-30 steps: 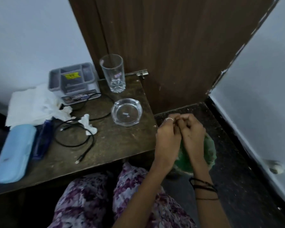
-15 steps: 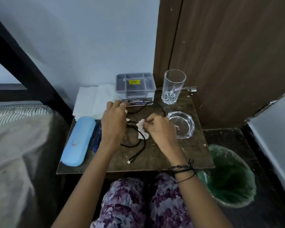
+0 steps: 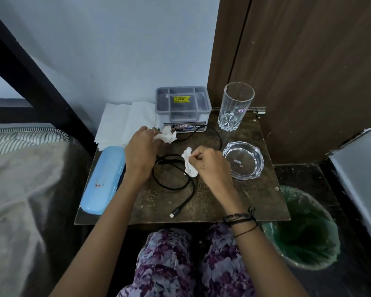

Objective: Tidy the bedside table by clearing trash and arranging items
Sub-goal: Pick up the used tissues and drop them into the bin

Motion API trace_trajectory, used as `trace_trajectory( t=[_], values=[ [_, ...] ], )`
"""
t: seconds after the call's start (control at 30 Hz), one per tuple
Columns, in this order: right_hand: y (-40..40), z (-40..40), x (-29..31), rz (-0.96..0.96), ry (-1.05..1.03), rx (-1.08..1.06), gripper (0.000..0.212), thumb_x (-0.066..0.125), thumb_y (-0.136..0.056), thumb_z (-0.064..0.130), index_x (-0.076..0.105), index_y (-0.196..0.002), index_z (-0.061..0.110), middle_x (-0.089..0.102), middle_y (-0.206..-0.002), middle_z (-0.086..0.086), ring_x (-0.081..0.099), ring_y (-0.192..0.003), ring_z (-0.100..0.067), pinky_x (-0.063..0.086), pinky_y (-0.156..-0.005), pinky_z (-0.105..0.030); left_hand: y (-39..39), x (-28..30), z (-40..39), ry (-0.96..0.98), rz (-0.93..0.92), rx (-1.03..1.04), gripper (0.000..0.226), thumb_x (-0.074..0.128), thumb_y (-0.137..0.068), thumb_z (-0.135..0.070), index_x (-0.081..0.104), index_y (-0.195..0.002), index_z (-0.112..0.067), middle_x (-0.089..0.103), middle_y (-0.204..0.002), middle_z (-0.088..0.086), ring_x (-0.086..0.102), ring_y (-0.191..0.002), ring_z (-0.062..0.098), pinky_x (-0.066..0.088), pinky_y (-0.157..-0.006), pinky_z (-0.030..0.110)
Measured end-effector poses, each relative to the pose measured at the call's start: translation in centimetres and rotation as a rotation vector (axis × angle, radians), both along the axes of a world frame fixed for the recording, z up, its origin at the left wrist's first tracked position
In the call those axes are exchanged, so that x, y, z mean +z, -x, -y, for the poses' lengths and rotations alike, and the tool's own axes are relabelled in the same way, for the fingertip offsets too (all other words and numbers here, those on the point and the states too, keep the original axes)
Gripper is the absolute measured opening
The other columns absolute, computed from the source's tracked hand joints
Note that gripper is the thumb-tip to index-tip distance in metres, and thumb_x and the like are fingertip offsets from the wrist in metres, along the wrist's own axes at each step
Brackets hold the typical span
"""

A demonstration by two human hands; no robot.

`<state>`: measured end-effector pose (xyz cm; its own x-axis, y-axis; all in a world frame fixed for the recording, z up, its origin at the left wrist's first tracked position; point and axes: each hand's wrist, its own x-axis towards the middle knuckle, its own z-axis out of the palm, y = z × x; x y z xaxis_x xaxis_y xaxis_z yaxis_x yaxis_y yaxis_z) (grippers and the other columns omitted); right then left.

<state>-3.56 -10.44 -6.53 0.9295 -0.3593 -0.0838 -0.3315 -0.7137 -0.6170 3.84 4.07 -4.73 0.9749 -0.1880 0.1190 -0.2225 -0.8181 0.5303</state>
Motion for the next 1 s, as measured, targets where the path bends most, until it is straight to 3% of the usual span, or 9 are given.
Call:
trace_trajectory(
  t=[0.17, 0.37, 0.5, 0.57, 0.63, 0.73, 0.83, 0.93, 1.0],
  values=[
    [1.4, 1.6, 2.2, 0.221, -0.346, -0.118, 0.011, 0.064, -0.085, 0.028, 0.066, -0.081, 0.018, 0.067, -0.075, 0.002, 0.059, -0.061, -0.011, 0.049, -0.060, -0.031, 2.7, 2.6, 1.4, 0.168, -0.029, -0.065, 0.023, 0.061, -0.084, -0.012, 0.070, -0.106, -0.012, 0.067, -0.099, 0.009, 0.060, -0.085, 0.023, 0.038, -0.068, 0.027],
    [4.5, 5.3, 4.4, 0.350, -0.396, -0.228, 0.004, 0.066, -0.083, 0.022, 0.068, -0.081, 0.019, 0.063, -0.067, 0.012, 0.054, -0.051, 0.003, 0.046, -0.059, -0.025, 7.1, 5.7, 6.4, 0.204, -0.097, -0.184, 0.016, 0.066, -0.080, -0.016, 0.073, -0.093, -0.018, 0.070, -0.082, 0.003, 0.062, -0.076, 0.021, 0.042, -0.064, 0.029],
    [9.2, 10.2, 4.4, 0.425, -0.397, -0.390, 0.008, 0.064, -0.083, 0.015, 0.067, -0.079, 0.021, 0.062, -0.062, 0.010, 0.051, -0.048, 0.003, 0.042, -0.055, -0.022, 10.6, 6.0, 11.9, 0.225, -0.151, -0.292, 0.022, 0.065, -0.079, -0.016, 0.072, -0.100, -0.020, 0.072, -0.099, 0.005, 0.065, -0.091, 0.022, 0.039, -0.068, 0.023],
    [12.0, 13.2, 3.6, 0.458, -0.349, -0.506, 0.011, 0.063, -0.083, 0.010, 0.069, -0.083, 0.020, 0.067, -0.071, 0.005, 0.056, -0.059, 0.001, 0.043, -0.061, -0.017, 12.8, 5.0, 15.8, 0.228, -0.198, -0.378, 0.023, 0.062, -0.080, -0.016, 0.071, -0.101, -0.019, 0.072, -0.103, 0.005, 0.065, -0.092, 0.020, 0.039, -0.069, 0.019],
    [14.9, 16.1, 1.7, 0.414, -0.276, -0.612, 0.015, 0.061, -0.082, 0.006, 0.070, -0.089, 0.017, 0.068, -0.082, 0.002, 0.058, -0.071, -0.001, 0.042, -0.065, -0.007, 15.4, 3.3, 20.0, 0.135, -0.251, -0.452, 0.023, 0.058, -0.084, -0.020, 0.067, -0.104, -0.017, 0.068, -0.107, 0.009, 0.063, -0.098, 0.028, 0.044, -0.077, 0.030],
    [18.7, 19.6, -2.9, 0.278, -0.193, -0.755, 0.018, 0.058, -0.080, 0.004, 0.069, -0.091, 0.014, 0.070, -0.090, -0.005, 0.059, -0.077, -0.011, 0.041, -0.067, -0.019, 19.1, -0.3, 25.2, 0.028, -0.331, -0.568, 0.021, 0.054, -0.088, -0.019, 0.063, -0.104, -0.010, 0.065, -0.108, 0.013, 0.062, -0.099, 0.032, 0.049, -0.081, 0.038],
    [20.7, 22.3, -7.8, 0.138, -0.169, -0.806, 0.017, 0.057, -0.081, 0.002, 0.070, -0.090, 0.007, 0.070, -0.092, -0.010, 0.057, -0.082, -0.016, 0.035, -0.062, -0.009, 21.2, -4.6, 28.8, -0.092, -0.421, -0.617, 0.024, 0.043, -0.093, -0.008, 0.060, -0.108, -0.002, 0.063, -0.113, 0.018, 0.060, -0.104, 0.033, 0.048, -0.086, 0.039],
    [21.4, 24.3, -11.3, 0.007, -0.202, -0.844, 0.019, 0.054, -0.083, 0.005, 0.072, -0.088, 0.006, 0.071, -0.093, -0.014, 0.063, -0.084, -0.029, 0.044, -0.069, -0.027, 21.6, -9.0, 31.2, -0.168, -0.518, -0.595, 0.027, 0.037, -0.095, -0.003, 0.059, -0.110, 0.000, 0.061, -0.116, 0.021, 0.059, -0.107, 0.034, 0.047, -0.087, 0.039],
    [21.6, 25.2, -13.1, -0.105, -0.193, -0.845, 0.019, 0.052, -0.087, 0.012, 0.071, -0.090, 0.007, 0.070, -0.094, -0.016, 0.063, -0.087, -0.032, 0.043, -0.070, -0.032, 21.3, -11.5, 32.0, -0.182, -0.598, -0.588, 0.025, 0.040, -0.094, -0.005, 0.058, -0.112, 0.000, 0.059, -0.119, 0.021, 0.057, -0.110, 0.035, 0.045, -0.088, 0.038]
  ],
)
